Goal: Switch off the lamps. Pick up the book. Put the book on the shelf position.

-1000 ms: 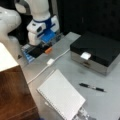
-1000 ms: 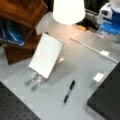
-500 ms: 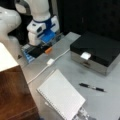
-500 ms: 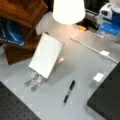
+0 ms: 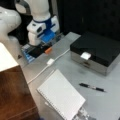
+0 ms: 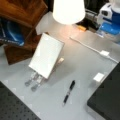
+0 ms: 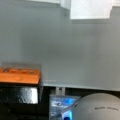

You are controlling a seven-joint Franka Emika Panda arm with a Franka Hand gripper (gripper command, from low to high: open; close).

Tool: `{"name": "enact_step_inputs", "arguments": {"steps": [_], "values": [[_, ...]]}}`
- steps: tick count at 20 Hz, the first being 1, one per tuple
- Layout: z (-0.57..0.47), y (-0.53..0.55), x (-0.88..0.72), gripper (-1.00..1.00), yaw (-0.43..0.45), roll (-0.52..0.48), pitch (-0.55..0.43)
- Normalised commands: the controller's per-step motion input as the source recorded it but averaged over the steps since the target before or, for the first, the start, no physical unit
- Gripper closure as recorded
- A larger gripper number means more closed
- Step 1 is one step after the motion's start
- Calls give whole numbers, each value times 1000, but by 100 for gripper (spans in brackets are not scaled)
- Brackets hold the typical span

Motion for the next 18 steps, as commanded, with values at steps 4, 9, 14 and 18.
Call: {"name": "enact_step_inputs", "arguments": {"steps": [4, 9, 14, 18], "values": [[-107, 52, -198, 100, -102, 80, -88], [-86, 36, -182, 100, -99, 88, -83], [-78, 5, -171, 100, -99, 93, -80], [-76, -17, -170, 100, -101, 98, -78]]}}
